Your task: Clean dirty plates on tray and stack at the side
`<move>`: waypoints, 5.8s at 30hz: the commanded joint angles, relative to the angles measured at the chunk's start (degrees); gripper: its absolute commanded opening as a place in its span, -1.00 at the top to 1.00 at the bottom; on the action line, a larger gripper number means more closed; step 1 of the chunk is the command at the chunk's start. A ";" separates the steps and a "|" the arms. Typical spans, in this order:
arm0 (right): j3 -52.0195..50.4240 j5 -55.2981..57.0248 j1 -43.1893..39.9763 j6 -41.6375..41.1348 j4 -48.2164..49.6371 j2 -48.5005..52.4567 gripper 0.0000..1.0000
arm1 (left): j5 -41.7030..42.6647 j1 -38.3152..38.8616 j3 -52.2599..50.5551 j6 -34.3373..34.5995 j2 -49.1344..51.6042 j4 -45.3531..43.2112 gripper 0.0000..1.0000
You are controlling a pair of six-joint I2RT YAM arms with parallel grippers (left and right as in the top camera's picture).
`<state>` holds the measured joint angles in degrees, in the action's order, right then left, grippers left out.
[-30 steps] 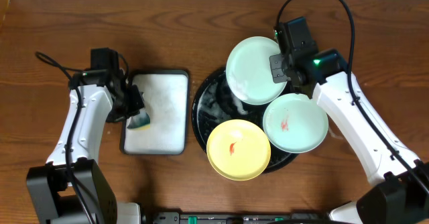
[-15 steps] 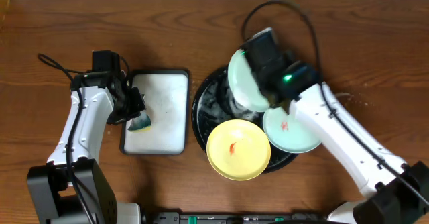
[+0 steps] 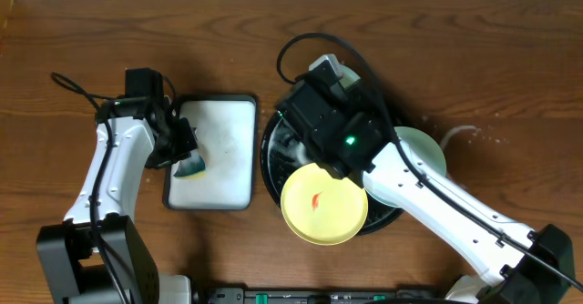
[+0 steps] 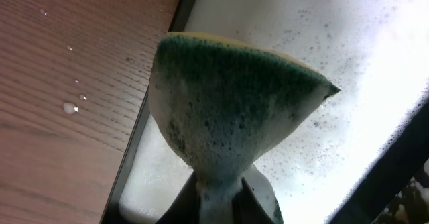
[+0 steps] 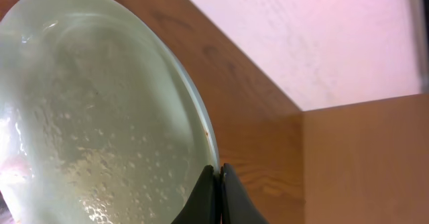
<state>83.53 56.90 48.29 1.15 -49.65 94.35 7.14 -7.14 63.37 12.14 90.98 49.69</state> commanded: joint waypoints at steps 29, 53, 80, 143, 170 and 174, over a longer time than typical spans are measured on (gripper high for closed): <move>0.20 9.27 2.08 1.36 0.09 -1.03 0.98 | -0.09 -0.28 -0.07 -0.50 0.00 0.13 0.85; 0.20 9.25 2.05 2.21 0.13 -1.03 0.98 | -0.09 -0.28 -0.07 -0.50 0.00 0.13 0.85; 0.15 -9.25 -1.81 0.61 2.27 -0.90 0.98 | -0.09 -0.28 -0.07 -0.50 0.00 0.79 0.84; -20.15 -73.64 -70.01 -10.12 -10.71 -9.18 -0.12 | 4.22 -0.28 -0.04 -0.98 0.00 0.09 0.85; -32.89 -64.30 -50.82 -19.04 14.23 -9.18 0.98 | 4.24 -0.28 -0.04 -0.96 0.00 -1.22 0.84; -32.85 -73.53 -50.60 -19.34 23.96 -9.16 0.98 | 4.24 -0.22 -0.04 -0.98 0.00 -1.22 0.84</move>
<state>49.91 -8.16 -2.83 -18.92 -28.34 85.34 10.81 -7.14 63.37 11.92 90.98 48.51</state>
